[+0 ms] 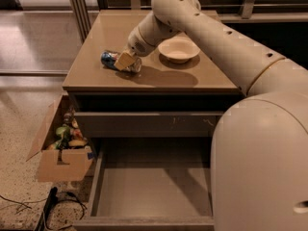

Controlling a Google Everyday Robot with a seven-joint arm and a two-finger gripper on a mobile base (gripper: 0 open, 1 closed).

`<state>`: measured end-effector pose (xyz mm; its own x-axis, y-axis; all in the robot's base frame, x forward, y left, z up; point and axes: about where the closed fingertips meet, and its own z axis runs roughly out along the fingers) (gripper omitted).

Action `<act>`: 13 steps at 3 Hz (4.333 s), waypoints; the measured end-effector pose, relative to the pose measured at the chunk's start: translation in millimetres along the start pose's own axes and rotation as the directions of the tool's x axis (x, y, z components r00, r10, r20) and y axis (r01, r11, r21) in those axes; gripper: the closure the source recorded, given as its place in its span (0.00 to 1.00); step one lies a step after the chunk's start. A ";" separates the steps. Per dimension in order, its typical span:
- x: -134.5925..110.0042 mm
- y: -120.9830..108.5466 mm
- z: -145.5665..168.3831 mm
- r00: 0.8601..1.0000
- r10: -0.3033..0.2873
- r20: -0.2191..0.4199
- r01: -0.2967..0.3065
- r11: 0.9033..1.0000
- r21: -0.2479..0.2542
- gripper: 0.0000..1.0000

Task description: Place redbull can into middle drawer

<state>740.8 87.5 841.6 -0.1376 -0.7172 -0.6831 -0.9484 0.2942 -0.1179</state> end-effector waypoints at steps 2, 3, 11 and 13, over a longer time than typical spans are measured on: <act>-5.3 23.6 -61.5 1.000 -0.017 0.026 0.015 0.997 0.078 1.00; 2.4 51.5 -112.8 0.998 -0.016 0.069 0.006 0.989 0.144 1.00; 260.6 258.0 -62.3 0.948 0.318 0.033 -0.320 0.941 0.108 1.00; 338.8 249.3 38.5 0.912 0.408 -0.034 -0.402 0.908 0.113 1.00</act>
Offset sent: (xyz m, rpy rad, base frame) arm -0.0654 -0.0579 0.0756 0.0251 -0.1252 -0.0787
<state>468.7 -57.8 553.0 -0.5225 -0.5556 -0.6468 -0.7738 0.6276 0.0860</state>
